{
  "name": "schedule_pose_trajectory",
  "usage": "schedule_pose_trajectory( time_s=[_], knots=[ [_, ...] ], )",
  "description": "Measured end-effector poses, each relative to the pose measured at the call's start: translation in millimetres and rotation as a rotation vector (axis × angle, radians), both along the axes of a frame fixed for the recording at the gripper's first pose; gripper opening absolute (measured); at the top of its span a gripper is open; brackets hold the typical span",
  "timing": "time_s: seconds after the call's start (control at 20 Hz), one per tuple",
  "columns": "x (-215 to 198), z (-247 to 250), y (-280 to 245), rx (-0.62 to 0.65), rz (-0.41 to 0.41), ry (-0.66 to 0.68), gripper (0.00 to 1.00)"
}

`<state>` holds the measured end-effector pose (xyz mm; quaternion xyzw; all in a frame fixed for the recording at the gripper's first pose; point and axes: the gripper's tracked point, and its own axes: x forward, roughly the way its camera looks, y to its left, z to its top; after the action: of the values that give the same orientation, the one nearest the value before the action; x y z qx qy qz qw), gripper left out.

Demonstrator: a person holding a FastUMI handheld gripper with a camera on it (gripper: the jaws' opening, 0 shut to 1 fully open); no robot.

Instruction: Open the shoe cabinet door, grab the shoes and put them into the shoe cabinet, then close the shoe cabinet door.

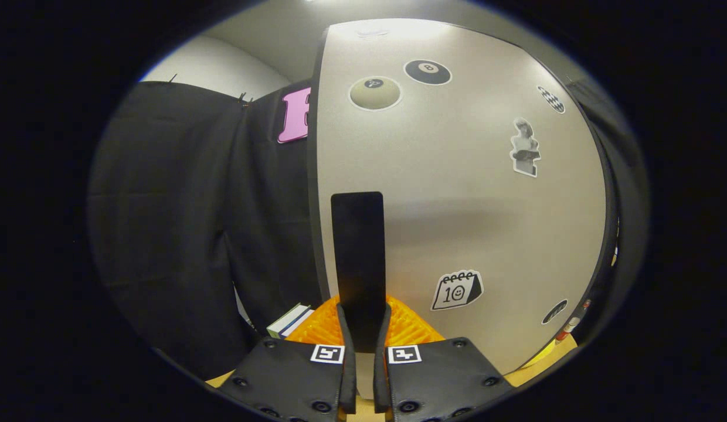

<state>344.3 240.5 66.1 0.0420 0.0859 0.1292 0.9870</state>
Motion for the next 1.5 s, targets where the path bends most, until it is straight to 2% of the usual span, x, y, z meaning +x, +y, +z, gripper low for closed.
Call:
schedule_pose_trajectory(
  time_s=[0.25,0.45,1.1,1.5],
  knots=[
    [-15.2,0.6,-7.7,0.004,0.087,0.001,0.13],
    [-15.5,2.0,-11.4,-0.017,0.114,0.003,0.13],
    [-27.9,3.9,-28.0,-0.024,0.118,-0.001,0.13],
    [-28.5,3.4,-38.9,-0.008,0.073,-0.007,0.12]
  ],
)
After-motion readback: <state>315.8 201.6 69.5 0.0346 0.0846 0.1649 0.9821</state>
